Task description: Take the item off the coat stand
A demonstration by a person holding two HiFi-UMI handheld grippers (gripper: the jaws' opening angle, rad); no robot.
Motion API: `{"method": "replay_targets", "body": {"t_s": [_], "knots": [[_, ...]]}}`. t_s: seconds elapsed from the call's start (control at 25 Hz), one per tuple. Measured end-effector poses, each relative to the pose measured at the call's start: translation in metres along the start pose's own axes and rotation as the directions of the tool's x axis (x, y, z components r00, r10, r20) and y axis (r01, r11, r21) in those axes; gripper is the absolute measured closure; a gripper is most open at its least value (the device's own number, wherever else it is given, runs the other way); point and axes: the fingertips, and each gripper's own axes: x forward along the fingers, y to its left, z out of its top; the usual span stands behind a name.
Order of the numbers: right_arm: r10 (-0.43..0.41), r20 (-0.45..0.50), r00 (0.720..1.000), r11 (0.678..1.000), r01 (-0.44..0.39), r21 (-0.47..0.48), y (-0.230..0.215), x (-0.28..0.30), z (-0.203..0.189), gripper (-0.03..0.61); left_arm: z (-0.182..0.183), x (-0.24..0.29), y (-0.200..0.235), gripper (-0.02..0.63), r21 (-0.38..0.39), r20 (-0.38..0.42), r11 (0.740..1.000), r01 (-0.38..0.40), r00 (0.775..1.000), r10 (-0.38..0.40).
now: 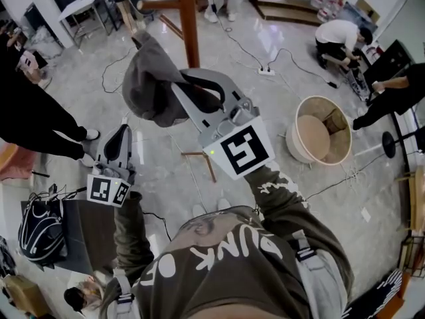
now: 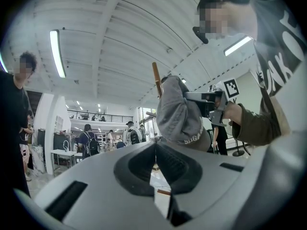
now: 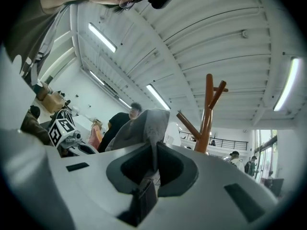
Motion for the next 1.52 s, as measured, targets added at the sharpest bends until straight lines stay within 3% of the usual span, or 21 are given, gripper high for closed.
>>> {"method": "replay_targets", "body": {"t_s": [0.28,0.4,0.72,1.04,1.52], "knots": [[-0.057,-0.057,0.997,0.991,0.064,0.121,-0.007,-0.051,-0.046,0.541,0.001,-0.002,-0.012,0.609,0.002,-0.022,1.000,-0.005,1.000,0.005],[-0.068,-0.076,0.995,0.989,0.077,0.129,-0.019,-0.067,-0.058,0.541,0.004,0.000,-0.026,0.609,0.009,-0.037,1.000,-0.009,0.999,0.009],[-0.007,-0.046,0.999,0.990,0.013,0.141,-0.018,-0.091,-0.065,0.541,0.010,-0.012,-0.072,0.609,0.021,-0.068,0.999,-0.042,0.997,0.044],[0.000,-0.046,0.999,0.986,0.008,0.167,0.011,-0.110,-0.059,0.541,0.021,-0.046,-0.094,0.609,0.033,-0.068,0.998,-0.046,0.997,0.048],[-0.114,-0.134,0.984,0.987,0.127,0.094,0.107,-0.176,-0.013,0.541,0.052,-0.160,-0.135,0.609,0.024,0.022,0.998,0.063,0.998,-0.063]]}}
